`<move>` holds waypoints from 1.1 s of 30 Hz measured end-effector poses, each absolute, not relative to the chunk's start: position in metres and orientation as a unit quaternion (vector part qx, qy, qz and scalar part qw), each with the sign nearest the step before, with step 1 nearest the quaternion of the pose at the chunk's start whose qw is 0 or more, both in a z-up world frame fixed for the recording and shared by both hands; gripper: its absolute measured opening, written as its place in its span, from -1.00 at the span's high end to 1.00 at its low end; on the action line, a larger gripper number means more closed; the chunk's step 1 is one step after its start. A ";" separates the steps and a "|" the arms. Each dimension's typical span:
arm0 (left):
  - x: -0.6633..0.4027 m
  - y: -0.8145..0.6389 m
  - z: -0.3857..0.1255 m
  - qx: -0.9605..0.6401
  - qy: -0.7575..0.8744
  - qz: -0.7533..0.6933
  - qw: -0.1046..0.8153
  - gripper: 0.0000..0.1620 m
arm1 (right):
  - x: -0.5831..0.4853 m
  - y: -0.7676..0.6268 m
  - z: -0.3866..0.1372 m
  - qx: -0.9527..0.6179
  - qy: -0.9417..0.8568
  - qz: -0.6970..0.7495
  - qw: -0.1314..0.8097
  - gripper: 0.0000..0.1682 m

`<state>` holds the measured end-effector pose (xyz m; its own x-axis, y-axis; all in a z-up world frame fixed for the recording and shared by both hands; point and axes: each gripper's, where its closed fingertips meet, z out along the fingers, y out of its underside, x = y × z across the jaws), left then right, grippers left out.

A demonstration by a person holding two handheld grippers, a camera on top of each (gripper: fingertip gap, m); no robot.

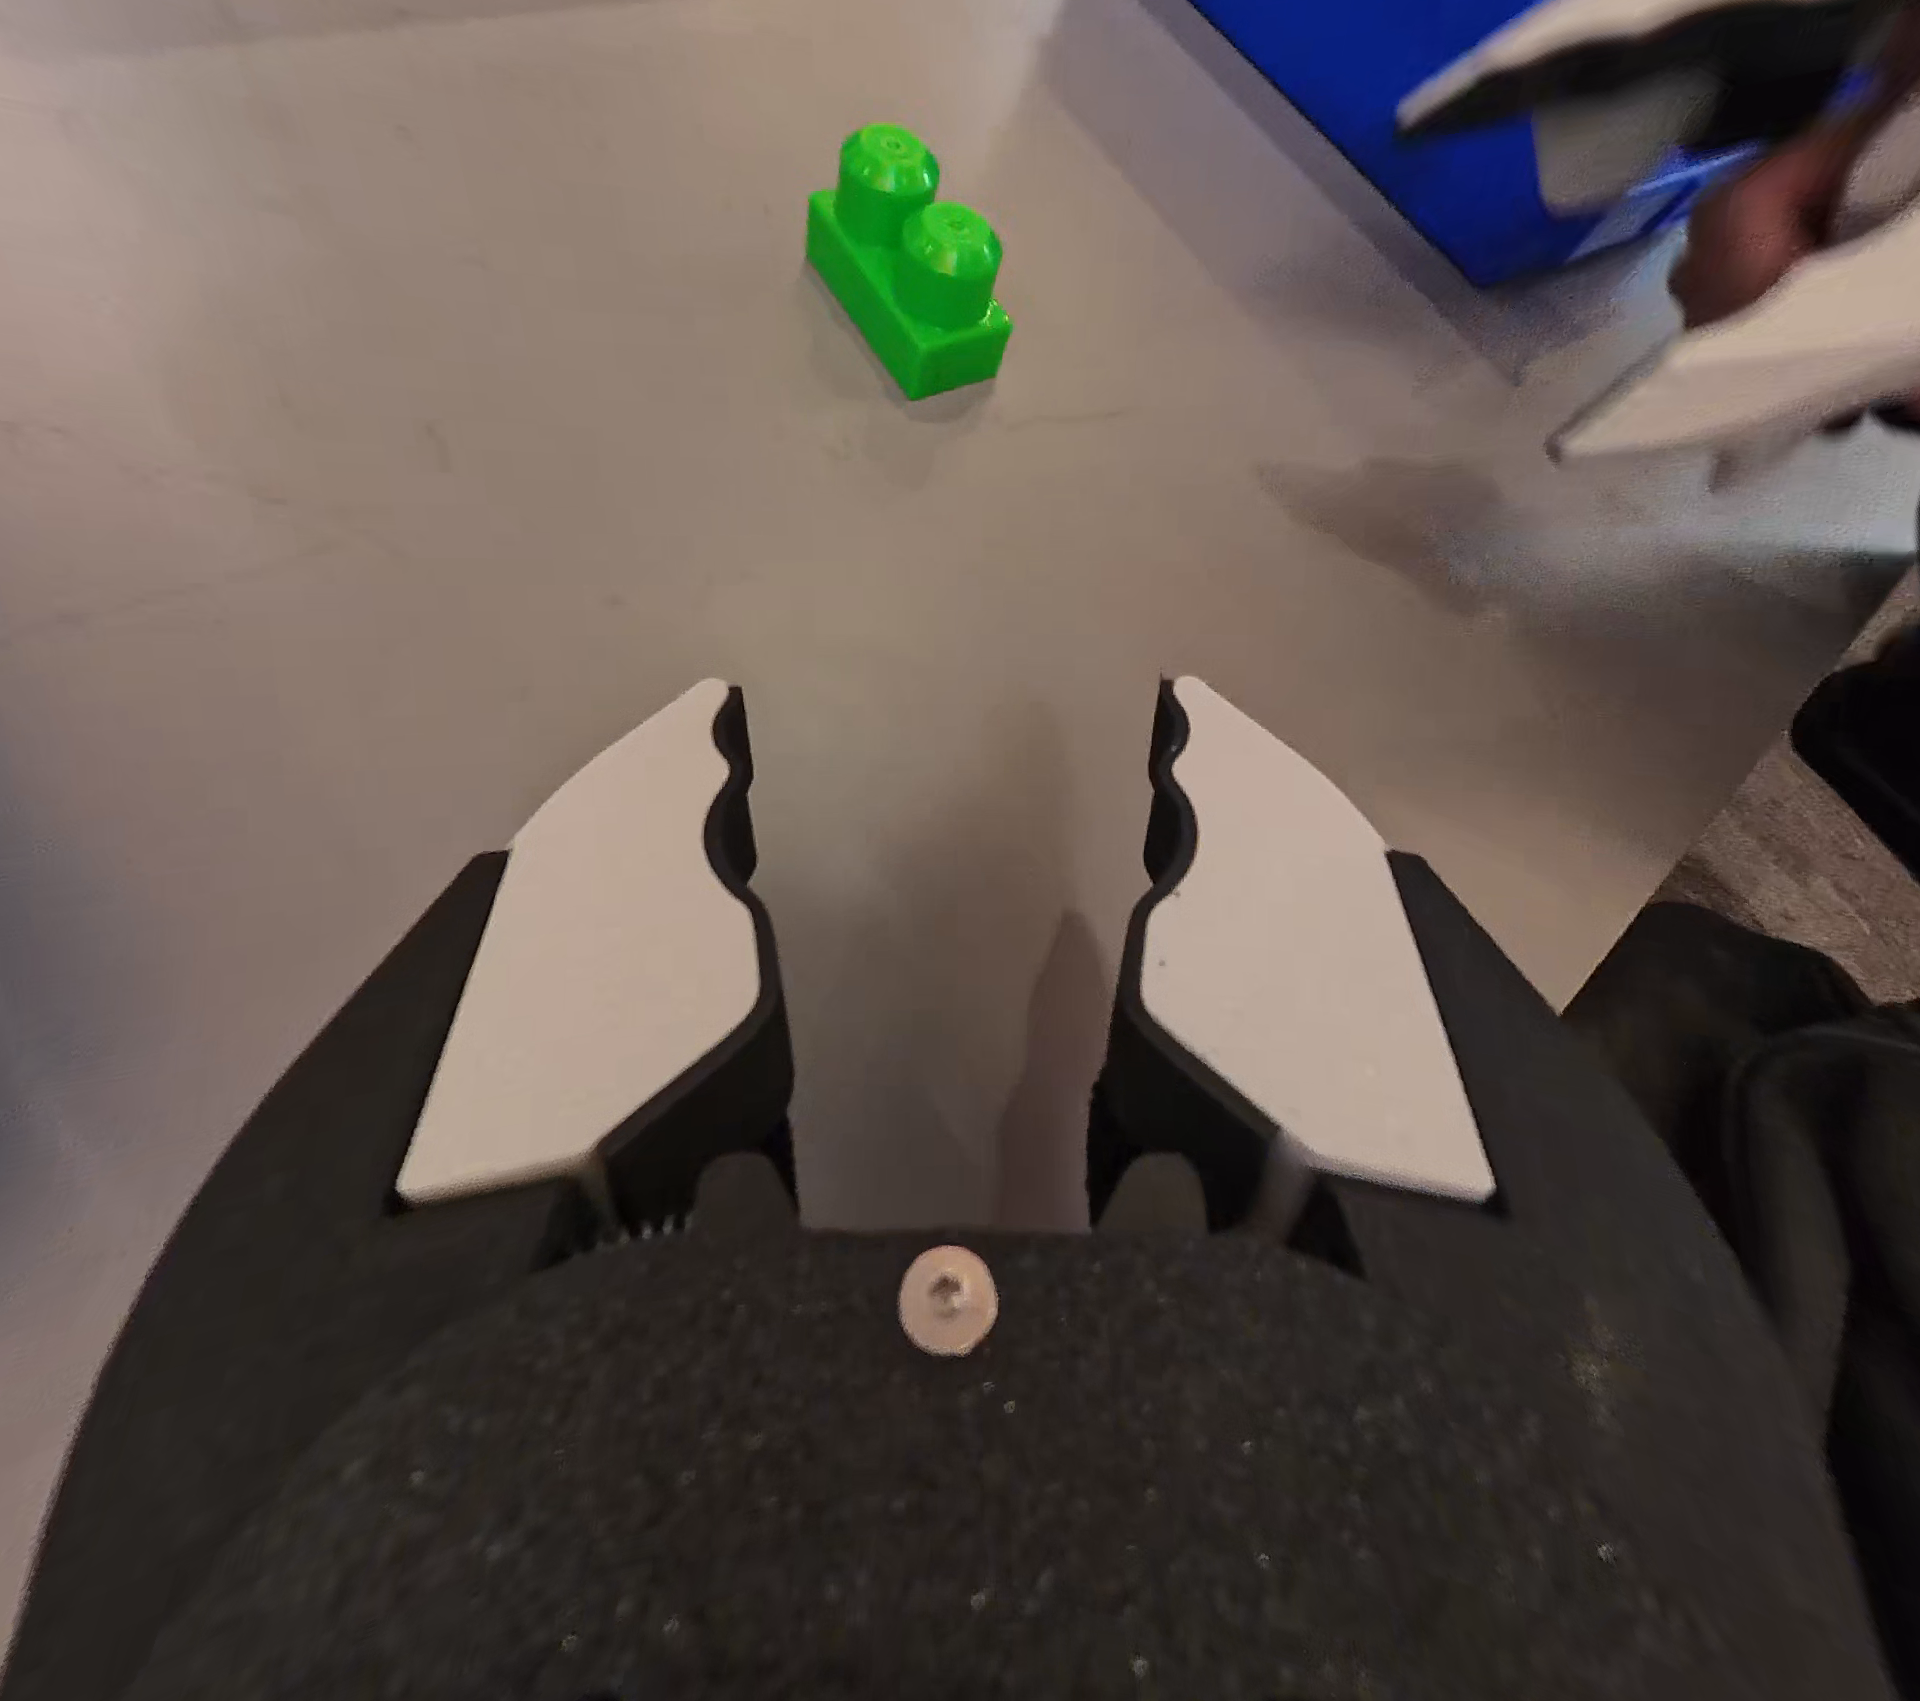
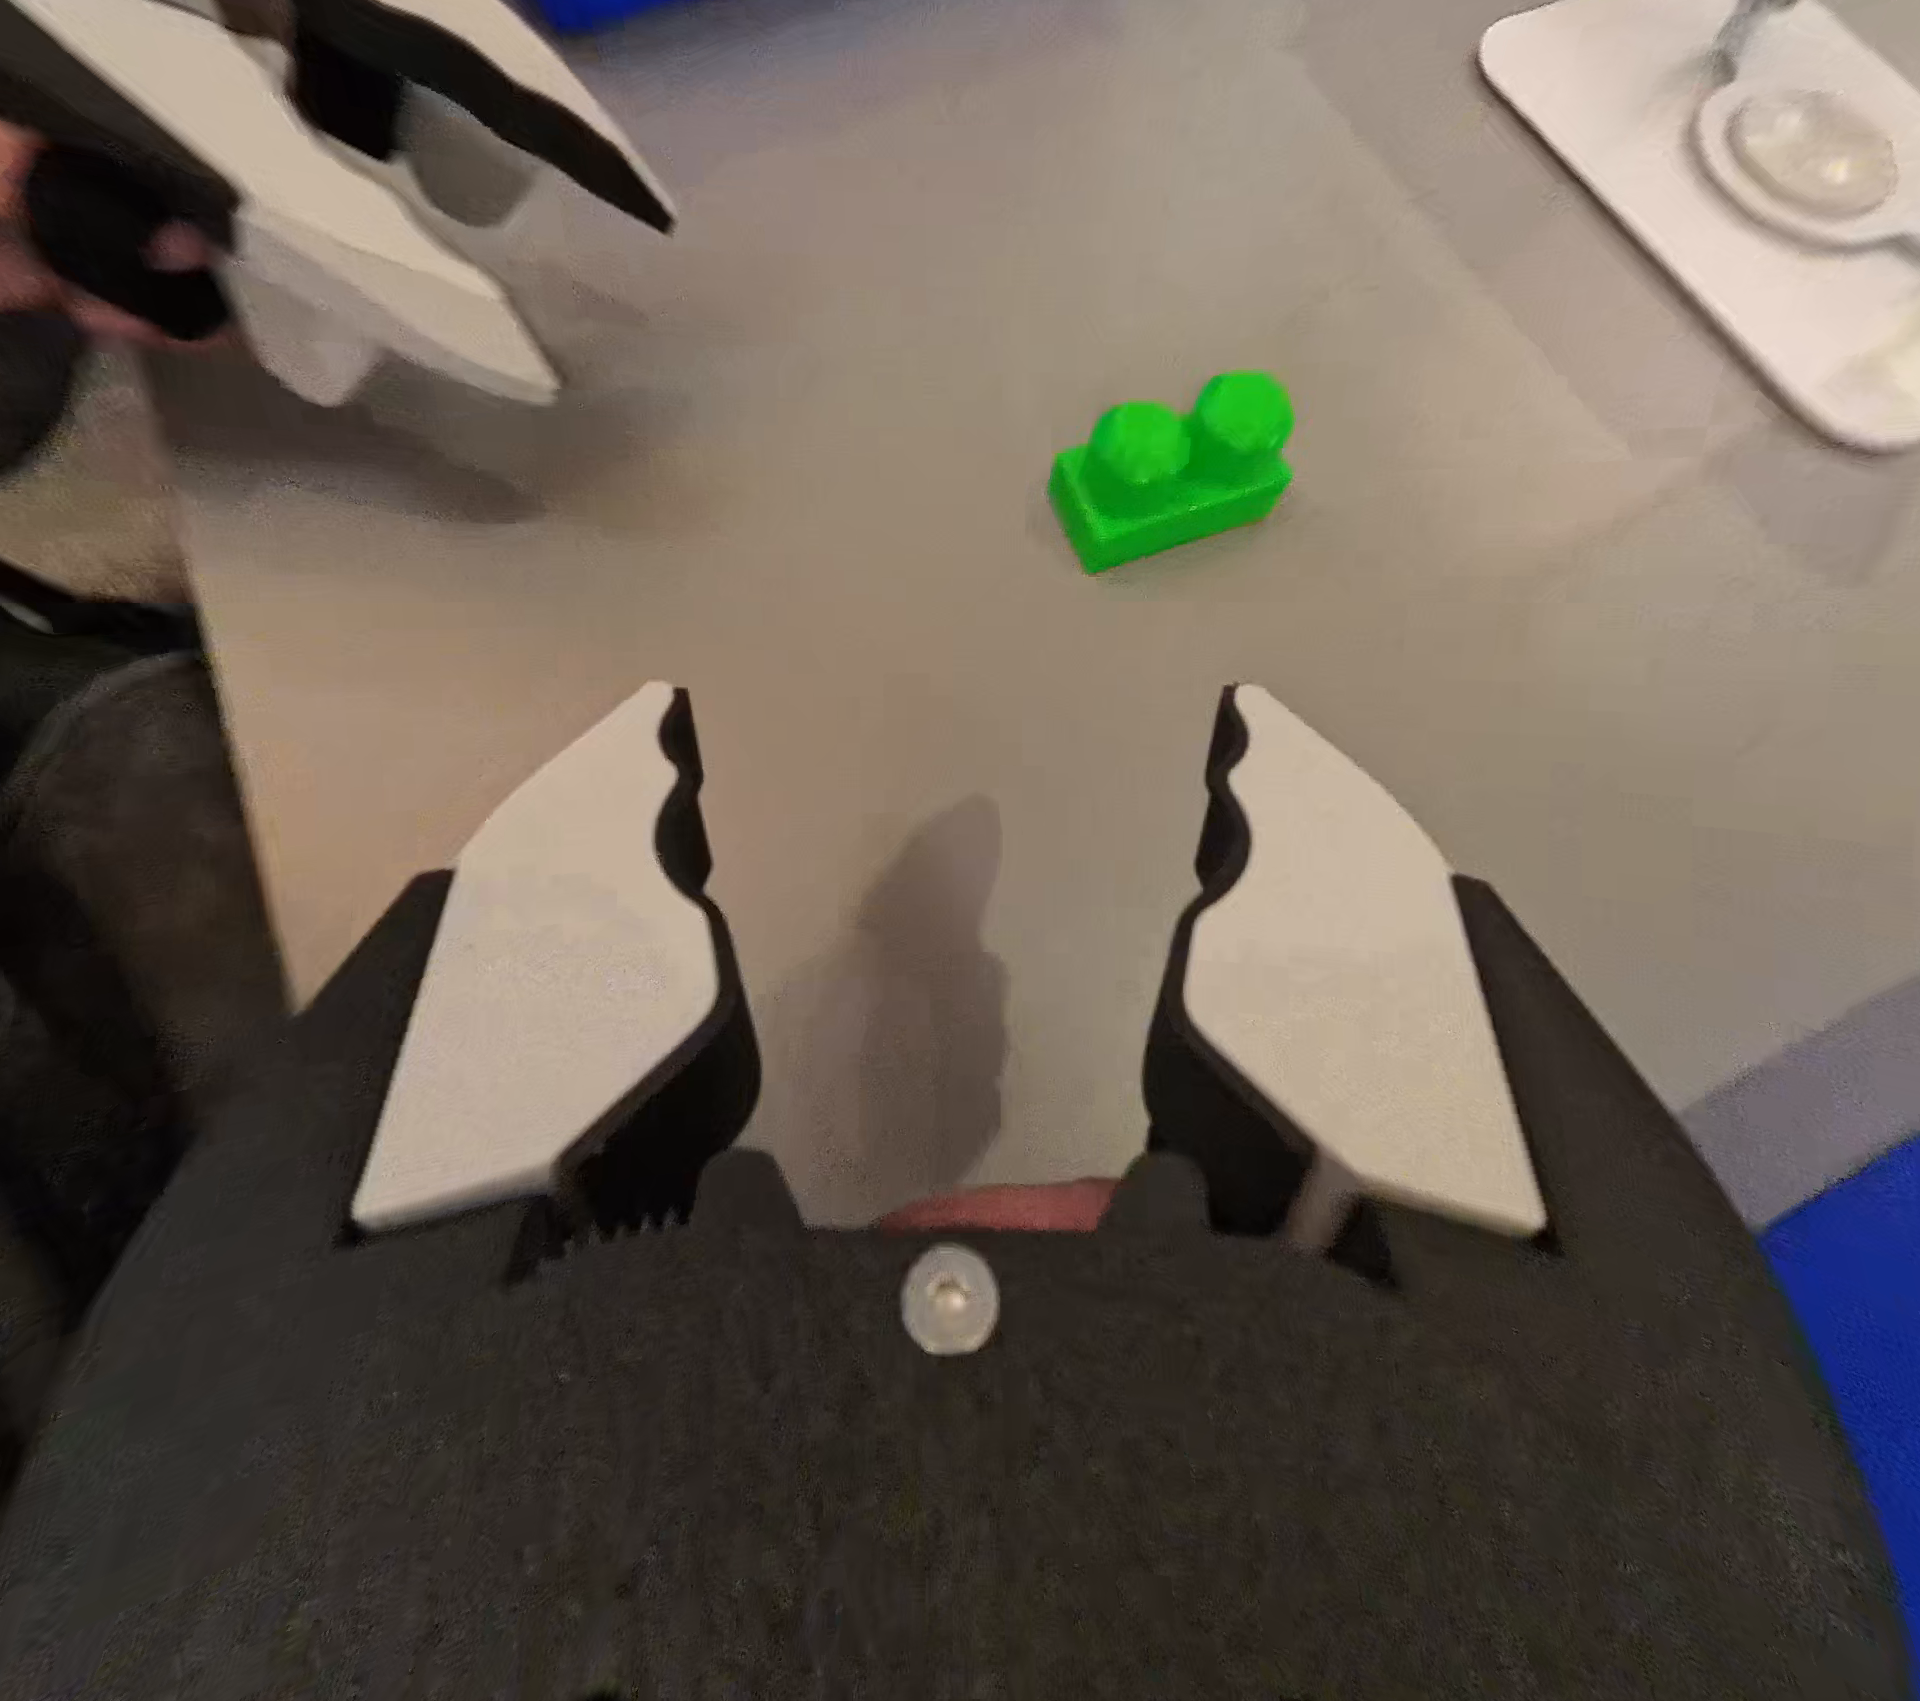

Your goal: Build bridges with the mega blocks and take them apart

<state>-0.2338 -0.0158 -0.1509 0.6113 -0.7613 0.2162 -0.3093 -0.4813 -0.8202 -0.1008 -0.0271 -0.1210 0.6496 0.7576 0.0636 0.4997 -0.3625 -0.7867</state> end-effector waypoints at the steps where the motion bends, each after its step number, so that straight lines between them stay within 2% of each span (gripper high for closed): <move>1: -0.235 -0.016 -0.151 -0.809 0.332 -0.290 0.388 0.10 | -0.106 -0.013 -0.117 -0.808 -0.411 0.141 0.398 -0.11; 5: -0.232 -0.019 -0.145 -0.803 0.339 -0.302 0.387 0.10 | -0.122 0.049 -0.120 -0.805 -0.489 0.067 0.329 -0.11; 9: -0.234 -0.020 -0.142 -0.798 0.352 -0.289 0.394 0.10 | -0.124 0.091 -0.150 -0.802 -0.550 -0.020 0.234 -0.17; 13: -0.231 -0.027 -0.143 -0.796 0.362 -0.295 0.386 0.10 | -0.128 0.101 -0.178 -0.806 -0.569 -0.031 0.162 -0.16; 17: -0.229 -0.030 -0.145 -0.793 0.375 -0.290 0.382 0.10 | -0.129 0.088 -0.195 -0.814 -0.572 0.001 0.096 0.13; 18: -0.230 -0.030 -0.145 -0.793 0.376 -0.288 0.383 0.11 | -0.126 0.089 -0.191 -0.818 -0.567 -0.010 0.097 0.13; 21: -0.231 -0.031 -0.147 -0.793 0.379 -0.284 0.382 0.11 | -0.123 0.085 -0.150 -0.805 -0.574 -0.019 0.149 0.13; 28: -0.230 -0.032 -0.150 -0.793 0.384 -0.291 0.374 0.12 | -0.032 0.072 0.033 -0.803 -0.483 -0.099 0.336 0.13; 31: -0.226 -0.033 -0.154 -0.792 0.393 -0.291 0.364 0.12 | 0.044 0.070 0.053 -0.821 -0.421 -0.146 0.356 0.13; 33: -0.223 -0.035 -0.155 -0.789 0.401 -0.290 0.365 0.13 | 0.099 0.072 0.031 -0.848 -0.389 -0.159 0.322 0.13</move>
<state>-0.2227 -0.0348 -0.1551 0.5098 -0.8444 0.1646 -0.4217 -0.4121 -0.8077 0.0989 0.0721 0.0310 0.6463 0.5576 0.5209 0.7628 -0.4892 -0.4229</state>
